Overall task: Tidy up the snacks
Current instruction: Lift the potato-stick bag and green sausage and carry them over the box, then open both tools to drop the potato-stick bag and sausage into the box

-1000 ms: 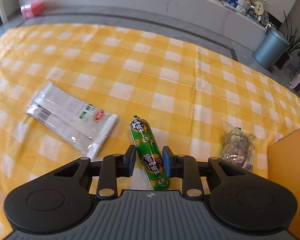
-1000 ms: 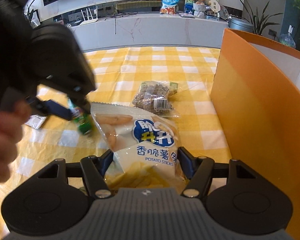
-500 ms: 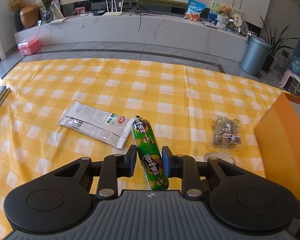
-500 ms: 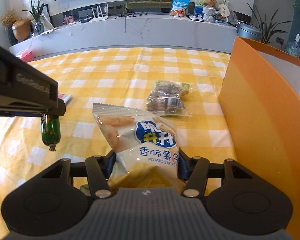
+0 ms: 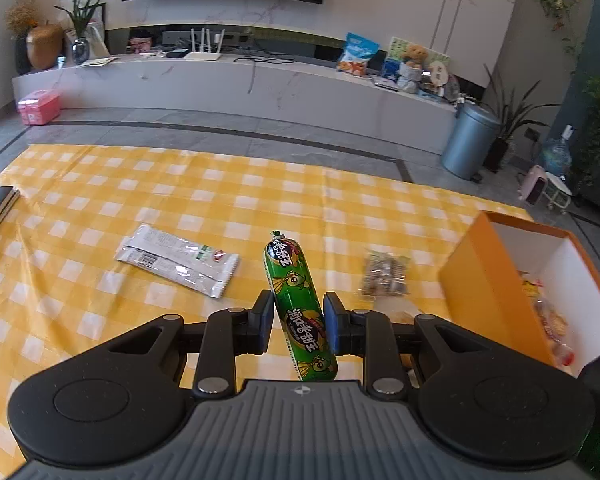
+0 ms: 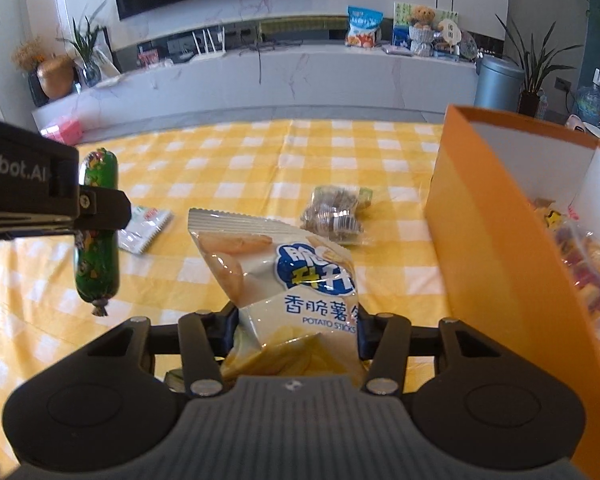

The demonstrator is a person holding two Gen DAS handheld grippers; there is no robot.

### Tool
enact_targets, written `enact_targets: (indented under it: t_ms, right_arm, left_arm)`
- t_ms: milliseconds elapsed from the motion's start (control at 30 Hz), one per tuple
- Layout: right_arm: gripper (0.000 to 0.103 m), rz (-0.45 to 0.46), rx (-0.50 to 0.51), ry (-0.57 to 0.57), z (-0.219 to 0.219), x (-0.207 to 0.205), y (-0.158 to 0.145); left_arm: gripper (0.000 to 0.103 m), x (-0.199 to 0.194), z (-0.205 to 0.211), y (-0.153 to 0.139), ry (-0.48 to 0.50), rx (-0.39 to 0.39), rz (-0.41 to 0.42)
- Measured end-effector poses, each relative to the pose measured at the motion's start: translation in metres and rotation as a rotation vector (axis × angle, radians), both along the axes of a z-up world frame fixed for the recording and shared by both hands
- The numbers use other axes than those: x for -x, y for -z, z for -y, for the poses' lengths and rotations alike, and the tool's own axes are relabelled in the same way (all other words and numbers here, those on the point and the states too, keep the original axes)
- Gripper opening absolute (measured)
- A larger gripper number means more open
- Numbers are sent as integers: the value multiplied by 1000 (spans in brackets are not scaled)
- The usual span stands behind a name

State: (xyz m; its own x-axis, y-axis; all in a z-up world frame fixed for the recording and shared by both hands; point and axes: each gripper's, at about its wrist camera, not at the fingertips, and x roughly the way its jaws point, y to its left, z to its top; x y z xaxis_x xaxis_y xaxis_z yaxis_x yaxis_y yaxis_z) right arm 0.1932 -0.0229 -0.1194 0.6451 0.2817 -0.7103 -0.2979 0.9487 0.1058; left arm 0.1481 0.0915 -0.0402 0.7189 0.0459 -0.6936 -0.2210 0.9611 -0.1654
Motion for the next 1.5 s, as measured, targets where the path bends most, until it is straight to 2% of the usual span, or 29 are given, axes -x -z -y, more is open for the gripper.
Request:
enact_targets:
  t_ms: [167, 300, 467, 533, 633, 767, 933, 1033, 1067, 1133, 1167, 1300, 1433, 1500]
  right_arm:
    - [50, 54, -82, -17, 23, 16, -35]
    - [50, 151, -62, 11, 53, 35, -70]
    - [50, 216, -71, 139, 121, 46, -98]
    - [50, 209, -80, 221, 151, 44, -97]
    - [50, 119, -213, 328, 196, 35, -76]
    - [50, 60, -154, 462, 220, 22, -50]
    - [52, 31, -159, 564, 232, 7, -31]
    - [62, -12, -81, 610, 230, -4, -21]
    - [80, -22, -69, 594, 228, -5, -22]
    - [96, 28, -92, 569, 226, -1, -29]
    - [96, 63, -111, 565, 228, 4, -33]
    - [96, 107, -140, 605, 239, 13, -44]
    - [93, 102, -176, 651, 251, 14, -44]
    - [92, 97, -193, 659, 253, 10, -45]
  left_arm:
    - [30, 14, 11, -27, 49, 25, 77]
    - [30, 19, 26, -56, 105, 22, 155]
    - [29, 13, 51, -70, 201, 88, 195]
    - [29, 8, 62, -70, 239, 110, 198]
    - [29, -3, 79, -63, 296, 141, 184]
    - [29, -21, 96, -48, 355, 171, 148]
    - [29, -41, 113, -30, 395, 160, 118]
    - [29, -52, 121, -27, 414, 144, 101]
    - [29, -51, 122, -28, 424, 141, 99]
    - [29, -58, 126, -30, 436, 131, 101]
    - [29, -60, 129, -30, 441, 122, 104]
    - [29, -71, 146, -22, 444, 98, 86]
    - [29, -92, 155, -6, 467, 87, 47]
    - [29, -98, 157, 1, 479, 90, 61]
